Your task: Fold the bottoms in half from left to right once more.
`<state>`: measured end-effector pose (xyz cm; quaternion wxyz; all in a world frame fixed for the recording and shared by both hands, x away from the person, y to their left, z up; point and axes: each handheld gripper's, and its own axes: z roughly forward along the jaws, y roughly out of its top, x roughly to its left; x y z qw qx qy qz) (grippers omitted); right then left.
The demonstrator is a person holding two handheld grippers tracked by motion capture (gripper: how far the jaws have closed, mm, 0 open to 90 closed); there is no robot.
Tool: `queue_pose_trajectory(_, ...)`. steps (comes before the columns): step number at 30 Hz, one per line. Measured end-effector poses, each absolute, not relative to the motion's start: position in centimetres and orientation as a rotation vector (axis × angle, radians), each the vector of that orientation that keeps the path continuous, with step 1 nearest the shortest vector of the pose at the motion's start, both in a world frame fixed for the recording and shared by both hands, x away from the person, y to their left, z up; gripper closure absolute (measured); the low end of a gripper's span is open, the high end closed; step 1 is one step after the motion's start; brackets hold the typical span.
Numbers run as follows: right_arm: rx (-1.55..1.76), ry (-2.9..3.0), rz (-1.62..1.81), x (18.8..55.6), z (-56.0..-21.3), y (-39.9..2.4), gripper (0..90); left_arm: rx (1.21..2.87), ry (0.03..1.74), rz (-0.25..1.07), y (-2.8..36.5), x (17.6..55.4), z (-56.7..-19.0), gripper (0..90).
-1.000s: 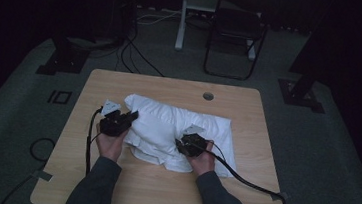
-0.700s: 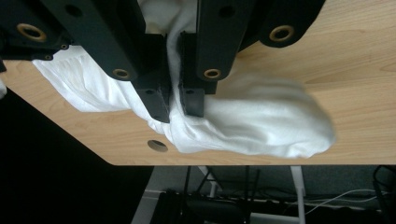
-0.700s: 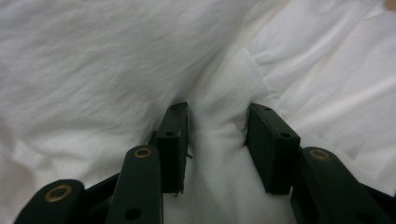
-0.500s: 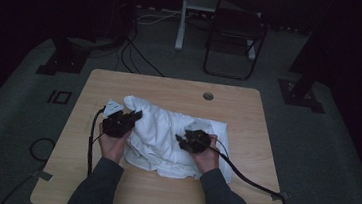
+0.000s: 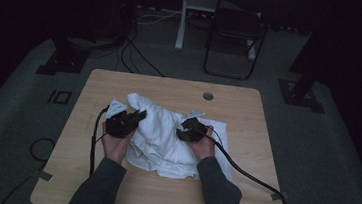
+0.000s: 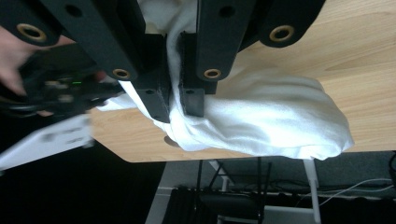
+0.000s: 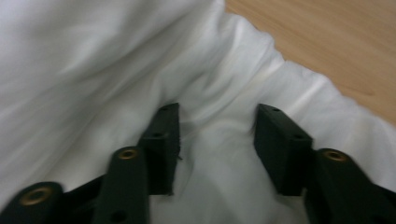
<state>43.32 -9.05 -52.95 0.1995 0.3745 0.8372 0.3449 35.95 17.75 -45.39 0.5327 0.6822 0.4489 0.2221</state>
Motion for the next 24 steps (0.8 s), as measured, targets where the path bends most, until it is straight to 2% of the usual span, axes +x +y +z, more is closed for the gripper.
queue_pose_trajectory(3,1.027,2.314,1.089,40.8,-52.1,-10.5,46.8,1.623,1.076,0.525,17.9,35.9,-45.5,84.0)
queue_pose_trajectory(7,0.985,2.366,1.002,38.7,-53.8,-10.2,47.1,1.612,1.070,0.510,17.7,35.9,-45.3,84.0)
queue_pose_trajectory(15,1.033,2.361,1.100,39.2,-55.1,-7.6,48.9,1.611,1.021,0.514,16.3,35.8,-44.2,84.0)
queue_pose_trajectory(19,0.913,2.399,1.070,38.7,-54.3,-6.2,44.9,1.617,1.012,0.515,16.0,35.7,-44.2,84.0)
queue_pose_trajectory(24,0.960,2.275,1.118,36.8,-52.3,-11.0,43.1,1.616,1.015,0.517,16.6,35.5,-44.2,84.0)
